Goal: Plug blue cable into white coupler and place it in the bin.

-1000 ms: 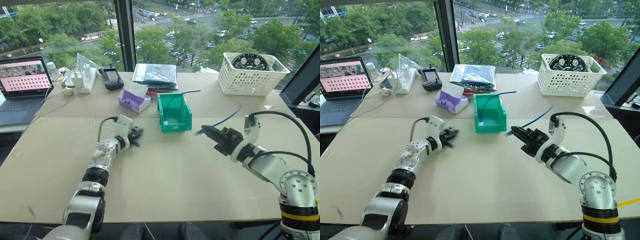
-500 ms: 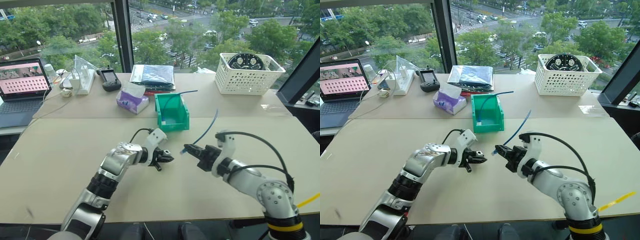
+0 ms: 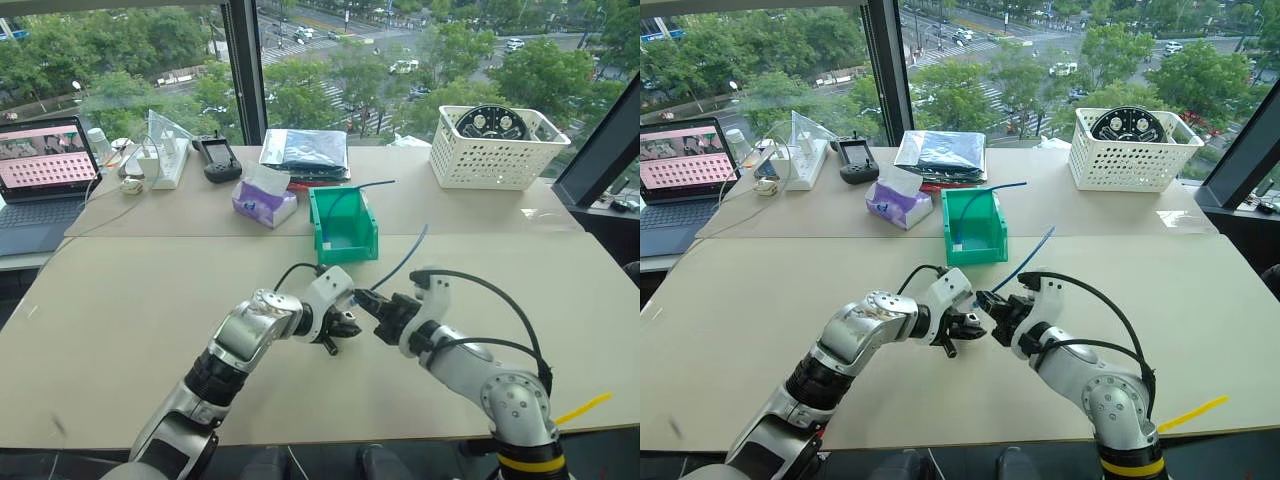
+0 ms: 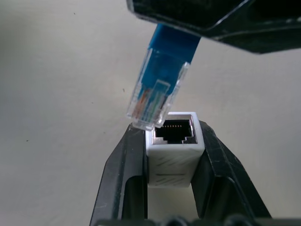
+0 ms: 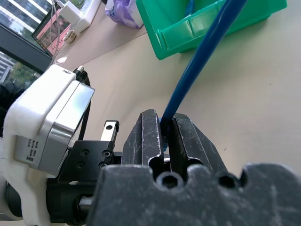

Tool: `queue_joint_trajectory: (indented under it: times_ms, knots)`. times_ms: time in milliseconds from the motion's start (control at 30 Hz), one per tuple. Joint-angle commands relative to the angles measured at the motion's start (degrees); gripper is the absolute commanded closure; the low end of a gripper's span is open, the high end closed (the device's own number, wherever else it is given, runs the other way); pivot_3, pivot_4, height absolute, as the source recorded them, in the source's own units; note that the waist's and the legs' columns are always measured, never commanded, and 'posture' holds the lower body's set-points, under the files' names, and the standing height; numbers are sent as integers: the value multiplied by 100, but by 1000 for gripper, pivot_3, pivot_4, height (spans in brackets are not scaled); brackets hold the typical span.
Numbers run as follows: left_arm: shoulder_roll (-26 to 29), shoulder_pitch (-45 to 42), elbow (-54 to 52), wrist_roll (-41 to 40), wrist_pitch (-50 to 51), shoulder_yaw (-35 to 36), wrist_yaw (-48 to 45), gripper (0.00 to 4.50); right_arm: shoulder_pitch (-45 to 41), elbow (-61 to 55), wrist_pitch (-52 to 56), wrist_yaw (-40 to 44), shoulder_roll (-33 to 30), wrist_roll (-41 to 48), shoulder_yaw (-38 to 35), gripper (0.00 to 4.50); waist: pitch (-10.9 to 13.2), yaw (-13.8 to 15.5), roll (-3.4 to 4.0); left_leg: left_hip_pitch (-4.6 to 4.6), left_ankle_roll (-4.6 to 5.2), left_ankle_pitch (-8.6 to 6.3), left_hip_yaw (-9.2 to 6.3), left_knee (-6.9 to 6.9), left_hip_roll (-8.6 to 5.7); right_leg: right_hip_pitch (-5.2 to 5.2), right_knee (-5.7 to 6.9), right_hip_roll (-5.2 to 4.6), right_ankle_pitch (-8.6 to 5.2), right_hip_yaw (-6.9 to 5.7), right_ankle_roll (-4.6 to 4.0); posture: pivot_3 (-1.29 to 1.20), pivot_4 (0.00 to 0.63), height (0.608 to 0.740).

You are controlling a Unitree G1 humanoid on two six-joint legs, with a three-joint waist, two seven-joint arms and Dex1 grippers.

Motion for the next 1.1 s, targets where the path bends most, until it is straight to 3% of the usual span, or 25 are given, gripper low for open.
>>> queue_joint_trajectory:
  times_ms: [33,400,767,1100]
  knots:
    - [49,34,-139,-99,50,-88,4,3809,54,-211,202,-86,-7,82,-54,4500,0,-2,0,0,0,0,0,0,0,0,0,1,0,0,0,0,150,740]
    - [128,-49,-124,-61,-74,-241,56,3809,287,-447,655,-367,-210,337,-132,4500,-1,-3,1,8,0,0,1,0,1,5,0,1,-1,0,-1,0,150,740]
    - [185,-367,-164,43,-180,-508,58,3809,-226,-328,1121,-48,-537,-116,306,4500,-1,-1,1,10,0,0,2,0,-1,7,0,2,-1,1,-1,0,150,740]
    - [33,-454,-182,26,16,-437,266,3809,-80,-65,1314,208,-185,-307,412,4500,-2,-1,0,21,0,0,2,0,1,14,0,4,-2,3,-1,0,150,740]
